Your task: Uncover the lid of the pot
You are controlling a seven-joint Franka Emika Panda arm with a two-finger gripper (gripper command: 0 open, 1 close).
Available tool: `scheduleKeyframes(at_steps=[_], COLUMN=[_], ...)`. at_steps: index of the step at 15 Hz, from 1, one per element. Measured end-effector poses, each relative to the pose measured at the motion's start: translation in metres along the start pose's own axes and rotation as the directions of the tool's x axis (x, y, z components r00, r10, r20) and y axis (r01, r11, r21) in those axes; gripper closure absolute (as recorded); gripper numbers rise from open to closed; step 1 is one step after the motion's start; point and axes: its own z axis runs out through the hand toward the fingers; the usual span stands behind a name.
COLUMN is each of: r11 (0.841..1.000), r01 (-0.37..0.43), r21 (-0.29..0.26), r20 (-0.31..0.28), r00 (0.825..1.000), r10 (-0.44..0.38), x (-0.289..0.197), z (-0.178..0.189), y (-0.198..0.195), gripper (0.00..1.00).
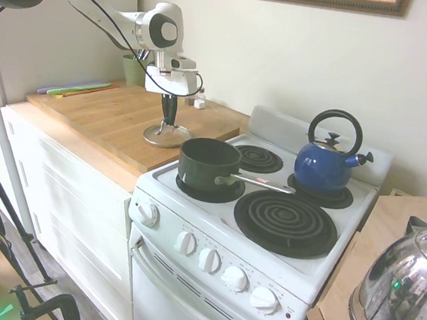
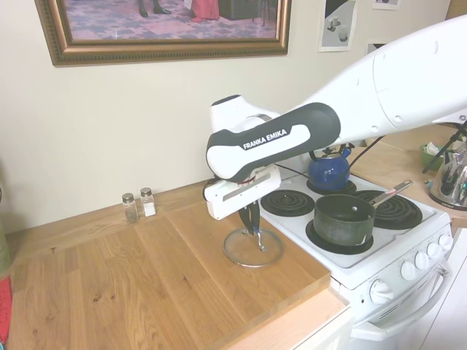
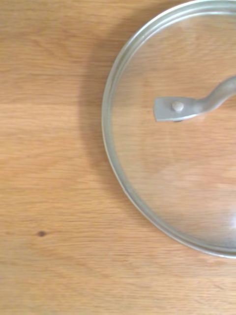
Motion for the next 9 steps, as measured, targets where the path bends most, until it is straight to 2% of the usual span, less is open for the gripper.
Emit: scheduleKeyframes(at_steps=[6,9], r11=[1.0,0.999], r01=[0.005,0.003], r21=[0.01,0.039], r20=[0.003,-0.018], r00=[1.0,1.0], r10=[-0.005,-0.003], x=[0.005,0.004], z=[-0.004,-0.019], y=[0.005,0.012], gripper=[0.0,0.0])
